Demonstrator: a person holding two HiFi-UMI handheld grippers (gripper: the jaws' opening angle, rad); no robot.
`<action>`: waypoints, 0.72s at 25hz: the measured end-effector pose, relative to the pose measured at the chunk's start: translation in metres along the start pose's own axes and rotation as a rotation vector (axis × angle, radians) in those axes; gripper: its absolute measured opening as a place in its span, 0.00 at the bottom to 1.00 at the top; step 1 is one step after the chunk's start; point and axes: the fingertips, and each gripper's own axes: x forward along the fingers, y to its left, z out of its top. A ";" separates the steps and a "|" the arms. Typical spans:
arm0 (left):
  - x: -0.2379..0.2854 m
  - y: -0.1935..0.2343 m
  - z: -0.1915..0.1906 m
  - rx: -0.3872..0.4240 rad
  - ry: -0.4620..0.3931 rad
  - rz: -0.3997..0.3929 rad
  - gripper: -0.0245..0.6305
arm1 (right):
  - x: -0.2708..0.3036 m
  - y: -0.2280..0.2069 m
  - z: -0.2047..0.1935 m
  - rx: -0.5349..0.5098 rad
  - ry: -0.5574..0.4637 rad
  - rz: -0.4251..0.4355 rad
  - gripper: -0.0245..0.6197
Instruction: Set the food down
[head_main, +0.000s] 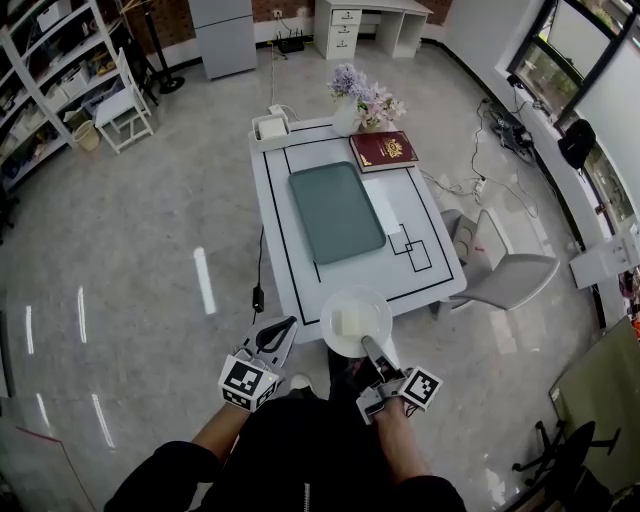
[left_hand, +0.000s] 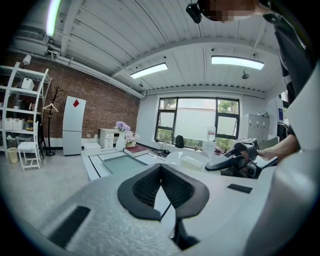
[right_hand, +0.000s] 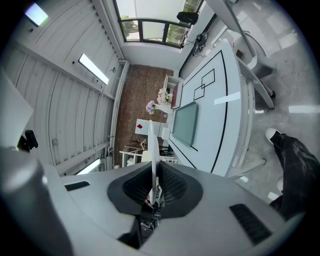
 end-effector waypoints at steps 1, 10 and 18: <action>0.003 0.002 0.000 -0.003 0.001 0.004 0.05 | 0.003 0.000 0.002 0.003 0.006 0.001 0.08; 0.036 0.035 0.007 -0.032 0.016 0.061 0.05 | 0.046 -0.003 0.032 0.017 0.068 -0.006 0.08; 0.065 0.059 0.015 -0.065 0.033 0.114 0.05 | 0.080 -0.001 0.062 0.031 0.129 -0.014 0.08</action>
